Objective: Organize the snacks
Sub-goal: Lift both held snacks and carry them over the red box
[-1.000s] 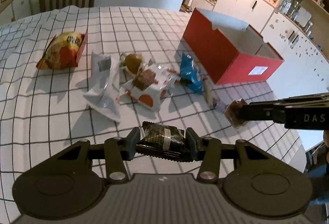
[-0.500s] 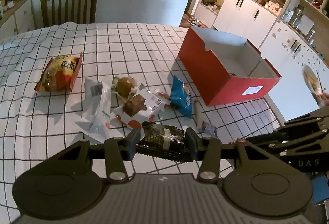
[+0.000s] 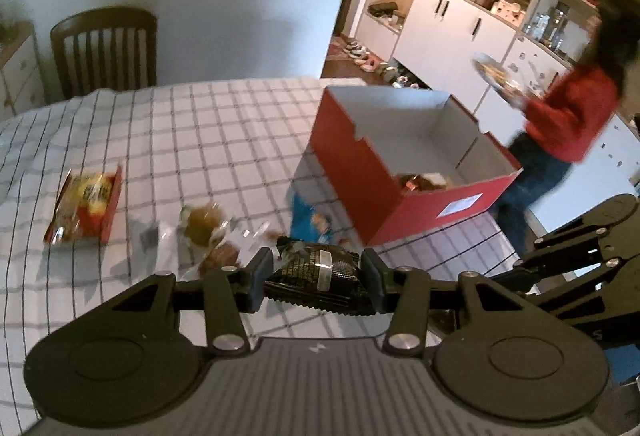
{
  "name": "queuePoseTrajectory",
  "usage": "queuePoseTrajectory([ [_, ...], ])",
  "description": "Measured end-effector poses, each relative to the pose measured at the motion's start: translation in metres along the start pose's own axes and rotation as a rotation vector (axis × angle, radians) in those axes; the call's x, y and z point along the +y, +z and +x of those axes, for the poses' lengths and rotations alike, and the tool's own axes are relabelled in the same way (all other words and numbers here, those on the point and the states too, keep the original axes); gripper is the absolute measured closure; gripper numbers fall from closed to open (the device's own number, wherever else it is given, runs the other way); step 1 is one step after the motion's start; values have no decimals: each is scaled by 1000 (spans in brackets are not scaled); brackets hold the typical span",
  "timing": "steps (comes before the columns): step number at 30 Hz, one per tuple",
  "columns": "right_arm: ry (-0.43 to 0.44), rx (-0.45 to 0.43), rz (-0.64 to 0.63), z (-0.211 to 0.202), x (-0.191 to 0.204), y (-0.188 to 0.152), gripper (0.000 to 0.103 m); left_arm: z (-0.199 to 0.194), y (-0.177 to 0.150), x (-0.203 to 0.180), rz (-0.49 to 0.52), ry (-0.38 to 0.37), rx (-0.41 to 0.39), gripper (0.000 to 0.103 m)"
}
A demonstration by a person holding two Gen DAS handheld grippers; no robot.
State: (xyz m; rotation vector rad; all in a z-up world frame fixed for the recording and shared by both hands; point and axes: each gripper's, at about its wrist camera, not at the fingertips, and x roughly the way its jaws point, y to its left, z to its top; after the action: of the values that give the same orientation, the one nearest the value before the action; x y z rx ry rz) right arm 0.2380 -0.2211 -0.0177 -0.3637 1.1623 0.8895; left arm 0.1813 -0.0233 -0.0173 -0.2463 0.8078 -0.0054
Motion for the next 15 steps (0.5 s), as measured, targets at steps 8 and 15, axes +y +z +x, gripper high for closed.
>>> queuePoseTrajectory([
  [8,-27,-1,-61,-22,-36,17,83,15,51,-42,63,-28,-30,55],
  [15,-84,-47,-81,-44,-84,39,83,43,102,-82,122,-29,-61,55],
])
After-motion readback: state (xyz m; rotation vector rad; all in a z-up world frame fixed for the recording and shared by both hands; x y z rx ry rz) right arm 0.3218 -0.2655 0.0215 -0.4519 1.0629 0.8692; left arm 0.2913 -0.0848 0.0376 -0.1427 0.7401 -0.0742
